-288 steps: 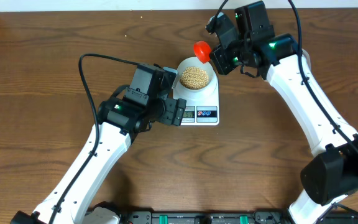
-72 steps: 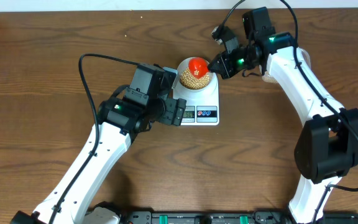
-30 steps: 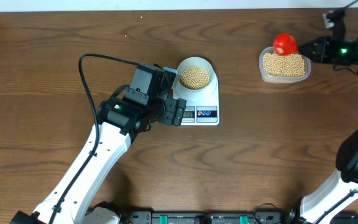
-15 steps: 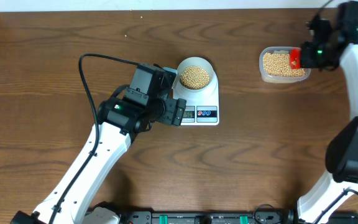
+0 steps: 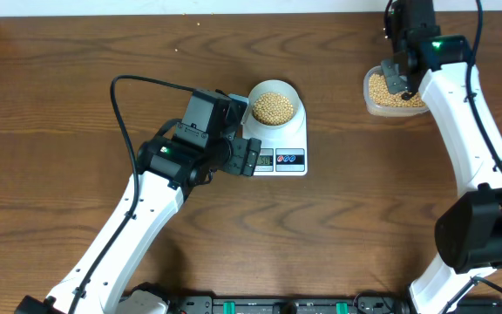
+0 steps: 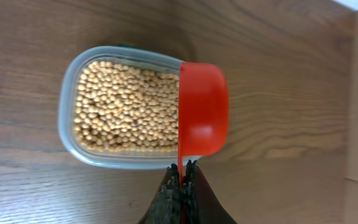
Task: Scoop item into bowl and weigh 50g on scale
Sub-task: 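Lower the red scoop into the tub and open the right gripper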
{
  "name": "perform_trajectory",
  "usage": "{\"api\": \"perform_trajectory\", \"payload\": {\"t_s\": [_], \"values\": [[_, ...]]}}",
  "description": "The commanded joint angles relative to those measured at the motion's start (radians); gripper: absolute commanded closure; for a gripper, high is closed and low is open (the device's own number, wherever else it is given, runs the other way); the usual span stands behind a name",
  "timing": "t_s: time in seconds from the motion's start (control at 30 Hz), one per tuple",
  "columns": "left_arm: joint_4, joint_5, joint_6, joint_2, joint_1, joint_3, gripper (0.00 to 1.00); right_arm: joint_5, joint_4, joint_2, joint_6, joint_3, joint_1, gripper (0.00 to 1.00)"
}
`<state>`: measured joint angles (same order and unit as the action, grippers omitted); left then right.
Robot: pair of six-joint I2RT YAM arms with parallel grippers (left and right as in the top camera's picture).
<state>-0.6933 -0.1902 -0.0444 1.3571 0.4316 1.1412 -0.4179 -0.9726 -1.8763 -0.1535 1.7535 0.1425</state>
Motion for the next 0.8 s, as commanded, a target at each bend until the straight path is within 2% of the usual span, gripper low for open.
{"api": "perform_trajectory", "payload": {"t_s": [0.0, 0.13, 0.2, 0.33, 0.4, 0.5, 0.6, 0.7, 0.77], "values": [[-0.002, -0.008, 0.01, -0.02, -0.005, -0.006, 0.12, -0.107, -0.004, 0.021, 0.019, 0.021, 0.016, 0.99], [-0.002, -0.008, 0.01, -0.02, -0.005, -0.006, 0.12, -0.094, -0.011, 0.021, 0.097, 0.02, 0.016, 0.99], [-0.002, -0.008, 0.01, -0.02, -0.005, -0.006, 0.12, -0.025, -0.014, 0.021, 0.164, 0.02, 0.006, 0.99], [-0.002, -0.008, 0.01, -0.02, -0.005, -0.006, 0.12, 0.315, -0.011, 0.02, 0.348, 0.015, -0.038, 0.99], [-0.002, -0.008, 0.01, -0.02, -0.005, -0.006, 0.12, 0.418, 0.003, 0.019, 0.424, 0.003, -0.058, 0.99], [-0.002, -0.008, 0.01, -0.02, -0.005, -0.006, 0.12, 0.403, 0.031, 0.019, 0.583, -0.024, -0.081, 0.99], [-0.002, -0.008, 0.01, -0.02, -0.005, -0.006, 0.12, 0.357, 0.038, 0.019, 0.803, -0.061, -0.105, 0.99], [-0.002, -0.008, 0.01, -0.02, -0.005, -0.006, 0.12, 0.369, 0.038, 0.019, 0.929, -0.088, -0.121, 0.99], [-0.002, -0.008, 0.01, -0.02, -0.005, -0.006, 0.12, 0.369, 0.039, 0.019, 0.982, -0.108, -0.123, 0.93]]}}
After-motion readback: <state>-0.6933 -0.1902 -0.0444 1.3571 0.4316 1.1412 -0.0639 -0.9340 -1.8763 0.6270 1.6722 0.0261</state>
